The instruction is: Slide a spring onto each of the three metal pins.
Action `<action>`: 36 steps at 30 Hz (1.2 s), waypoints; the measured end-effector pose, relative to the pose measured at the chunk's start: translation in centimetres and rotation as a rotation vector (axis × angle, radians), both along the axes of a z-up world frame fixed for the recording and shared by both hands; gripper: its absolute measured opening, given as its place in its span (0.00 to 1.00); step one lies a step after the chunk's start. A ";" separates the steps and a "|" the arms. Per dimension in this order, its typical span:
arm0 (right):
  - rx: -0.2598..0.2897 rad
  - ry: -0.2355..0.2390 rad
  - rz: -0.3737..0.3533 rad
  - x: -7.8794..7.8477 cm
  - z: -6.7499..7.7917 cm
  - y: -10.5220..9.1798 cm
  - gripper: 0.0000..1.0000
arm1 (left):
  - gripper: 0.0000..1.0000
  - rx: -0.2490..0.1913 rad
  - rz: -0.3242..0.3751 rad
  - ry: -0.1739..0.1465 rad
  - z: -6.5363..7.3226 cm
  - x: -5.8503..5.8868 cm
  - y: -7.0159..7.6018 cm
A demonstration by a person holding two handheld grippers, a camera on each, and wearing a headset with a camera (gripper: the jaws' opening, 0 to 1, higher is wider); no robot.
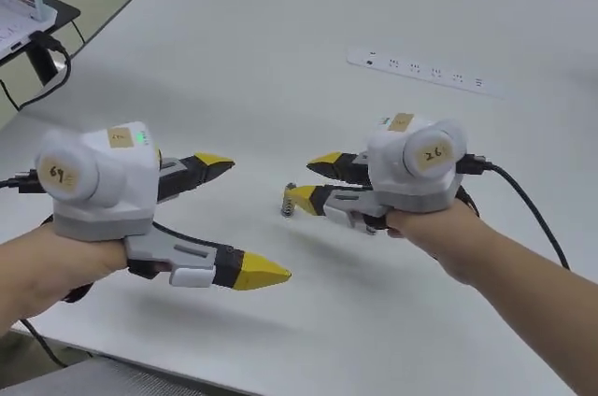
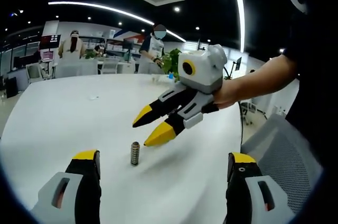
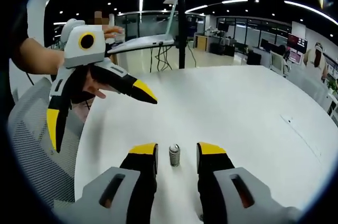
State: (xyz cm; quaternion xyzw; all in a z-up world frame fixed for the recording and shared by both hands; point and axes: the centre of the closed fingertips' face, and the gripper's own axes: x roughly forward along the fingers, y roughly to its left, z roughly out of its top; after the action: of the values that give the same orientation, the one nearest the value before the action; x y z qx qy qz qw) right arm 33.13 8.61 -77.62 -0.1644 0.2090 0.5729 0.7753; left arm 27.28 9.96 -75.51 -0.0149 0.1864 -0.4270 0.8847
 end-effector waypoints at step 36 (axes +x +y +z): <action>0.265 0.014 -0.166 -5.4 3.2 -12.4 0.81 | 0.98 -0.024 -0.059 -0.025 2.5 -0.7 -3.0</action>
State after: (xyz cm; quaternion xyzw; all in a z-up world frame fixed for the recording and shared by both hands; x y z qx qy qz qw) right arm 27.77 -3.79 -74.43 -0.0386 0.1499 0.5304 0.8335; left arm 26.60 7.00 -72.98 -0.0146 0.1707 -0.4552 0.8738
